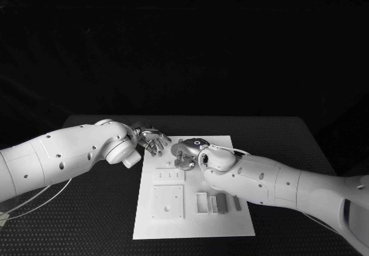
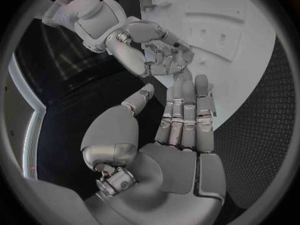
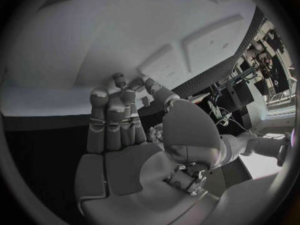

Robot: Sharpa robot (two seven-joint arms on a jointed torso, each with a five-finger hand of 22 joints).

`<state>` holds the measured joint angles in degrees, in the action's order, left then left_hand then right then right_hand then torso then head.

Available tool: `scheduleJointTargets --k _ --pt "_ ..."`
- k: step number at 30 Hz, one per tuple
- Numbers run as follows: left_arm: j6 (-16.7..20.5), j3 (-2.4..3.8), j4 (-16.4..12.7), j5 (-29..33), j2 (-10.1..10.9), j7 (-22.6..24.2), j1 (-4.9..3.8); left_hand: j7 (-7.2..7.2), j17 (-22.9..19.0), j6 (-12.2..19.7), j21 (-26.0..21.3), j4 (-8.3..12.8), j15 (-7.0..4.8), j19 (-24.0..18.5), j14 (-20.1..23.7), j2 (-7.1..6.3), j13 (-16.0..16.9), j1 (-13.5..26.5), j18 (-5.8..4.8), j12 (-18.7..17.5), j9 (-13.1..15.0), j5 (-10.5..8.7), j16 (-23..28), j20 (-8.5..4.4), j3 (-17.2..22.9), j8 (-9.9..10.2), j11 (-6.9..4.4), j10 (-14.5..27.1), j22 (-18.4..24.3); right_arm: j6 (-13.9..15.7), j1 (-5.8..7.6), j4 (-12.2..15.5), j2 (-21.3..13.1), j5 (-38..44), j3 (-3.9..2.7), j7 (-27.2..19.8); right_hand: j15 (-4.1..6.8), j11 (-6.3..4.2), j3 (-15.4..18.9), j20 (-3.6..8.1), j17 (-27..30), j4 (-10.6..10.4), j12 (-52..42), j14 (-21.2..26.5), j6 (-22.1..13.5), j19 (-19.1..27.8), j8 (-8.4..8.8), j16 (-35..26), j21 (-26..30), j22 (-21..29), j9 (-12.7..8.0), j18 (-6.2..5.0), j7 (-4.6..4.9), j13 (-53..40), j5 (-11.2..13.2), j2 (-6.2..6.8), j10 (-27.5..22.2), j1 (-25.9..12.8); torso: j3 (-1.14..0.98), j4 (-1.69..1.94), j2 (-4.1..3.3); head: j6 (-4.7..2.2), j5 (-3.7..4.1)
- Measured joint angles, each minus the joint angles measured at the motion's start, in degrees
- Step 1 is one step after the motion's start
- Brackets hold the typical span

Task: Assemble the parts on the task board

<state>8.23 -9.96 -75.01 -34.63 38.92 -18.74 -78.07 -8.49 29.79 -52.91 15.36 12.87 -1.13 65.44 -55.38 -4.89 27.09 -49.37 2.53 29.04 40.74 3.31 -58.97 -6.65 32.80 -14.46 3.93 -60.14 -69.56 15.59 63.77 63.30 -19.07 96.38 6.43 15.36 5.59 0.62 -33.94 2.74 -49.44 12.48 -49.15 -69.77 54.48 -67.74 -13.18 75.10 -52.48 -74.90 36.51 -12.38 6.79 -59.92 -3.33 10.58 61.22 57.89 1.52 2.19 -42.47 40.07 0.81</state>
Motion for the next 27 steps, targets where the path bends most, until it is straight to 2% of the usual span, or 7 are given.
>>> scheduleJointTargets --k 9,17,22,27 --pt "-0.1 0.00 -0.1 0.0 0.0 0.0 -0.02 0.04 0.0 0.1 -0.2 0.0 0.00 0.0 0.0 0.00 0.0 0.0 0.00 0.0 0.0 0.00 0.0 0.01 0.0 0.0 -0.05 0.1 0.0 0.0 0.12 -0.7 0.3 0.0 0.21 -0.9 0.20 -0.21 -0.1 -0.09 -0.1 1.8 -0.4 0.2 0.0 0.1 -0.18 0.0 0.0 0.0 0.3 -0.01 -0.01 0.4 0.0 -2.39 -0.2 2.1 -0.01 -0.03 -0.04 0.15 -0.09" --pt "-0.2 0.00 -0.1 0.0 0.0 0.0 -0.01 0.04 -0.1 0.1 -0.2 0.0 0.00 0.0 0.0 0.00 -0.1 0.0 0.00 0.0 0.0 0.00 0.0 0.01 0.0 0.0 -0.06 0.1 0.0 0.2 0.09 -1.0 0.6 0.1 0.39 -1.1 0.14 -0.21 0.5 -0.22 -0.1 2.4 -0.6 0.3 -0.1 0.2 -0.20 0.0 0.0 0.0 0.4 -0.01 -0.12 0.6 0.0 -2.36 -0.2 2.1 -0.04 -0.04 -0.04 0.35 -0.19" --pt "-0.2 0.00 -0.2 0.0 0.0 0.0 -0.01 0.04 -0.1 0.1 -0.2 0.0 0.00 0.0 0.0 0.00 0.0 0.0 0.00 0.0 0.0 0.00 0.0 0.01 0.0 0.0 -0.06 0.1 0.0 0.6 0.09 -1.0 0.7 1.1 0.70 -1.0 0.13 -0.01 0.5 -0.30 -0.1 2.4 -0.6 0.3 -0.2 0.3 -0.22 0.0 0.0 0.0 0.4 -0.01 -0.21 0.7 0.0 -1.61 -0.4 1.8 -0.04 -0.07 -0.01 0.42 -0.23" --pt "-0.3 0.00 -0.2 0.0 0.0 0.0 -0.01 0.05 -0.1 0.1 -0.2 0.0 0.00 0.0 0.0 0.00 0.0 0.0 0.00 0.0 0.0 0.00 0.0 0.02 0.0 0.0 -0.06 0.1 0.0 1.0 0.06 -0.9 0.7 2.3 0.94 -0.8 0.12 0.00 0.5 -0.31 -0.1 2.4 -0.6 0.3 -0.2 0.3 0.50 0.0 0.0 0.0 0.3 -0.01 -0.22 0.8 0.0 -1.20 -0.4 2.0 -0.04 -0.07 0.00 0.48 -0.24"
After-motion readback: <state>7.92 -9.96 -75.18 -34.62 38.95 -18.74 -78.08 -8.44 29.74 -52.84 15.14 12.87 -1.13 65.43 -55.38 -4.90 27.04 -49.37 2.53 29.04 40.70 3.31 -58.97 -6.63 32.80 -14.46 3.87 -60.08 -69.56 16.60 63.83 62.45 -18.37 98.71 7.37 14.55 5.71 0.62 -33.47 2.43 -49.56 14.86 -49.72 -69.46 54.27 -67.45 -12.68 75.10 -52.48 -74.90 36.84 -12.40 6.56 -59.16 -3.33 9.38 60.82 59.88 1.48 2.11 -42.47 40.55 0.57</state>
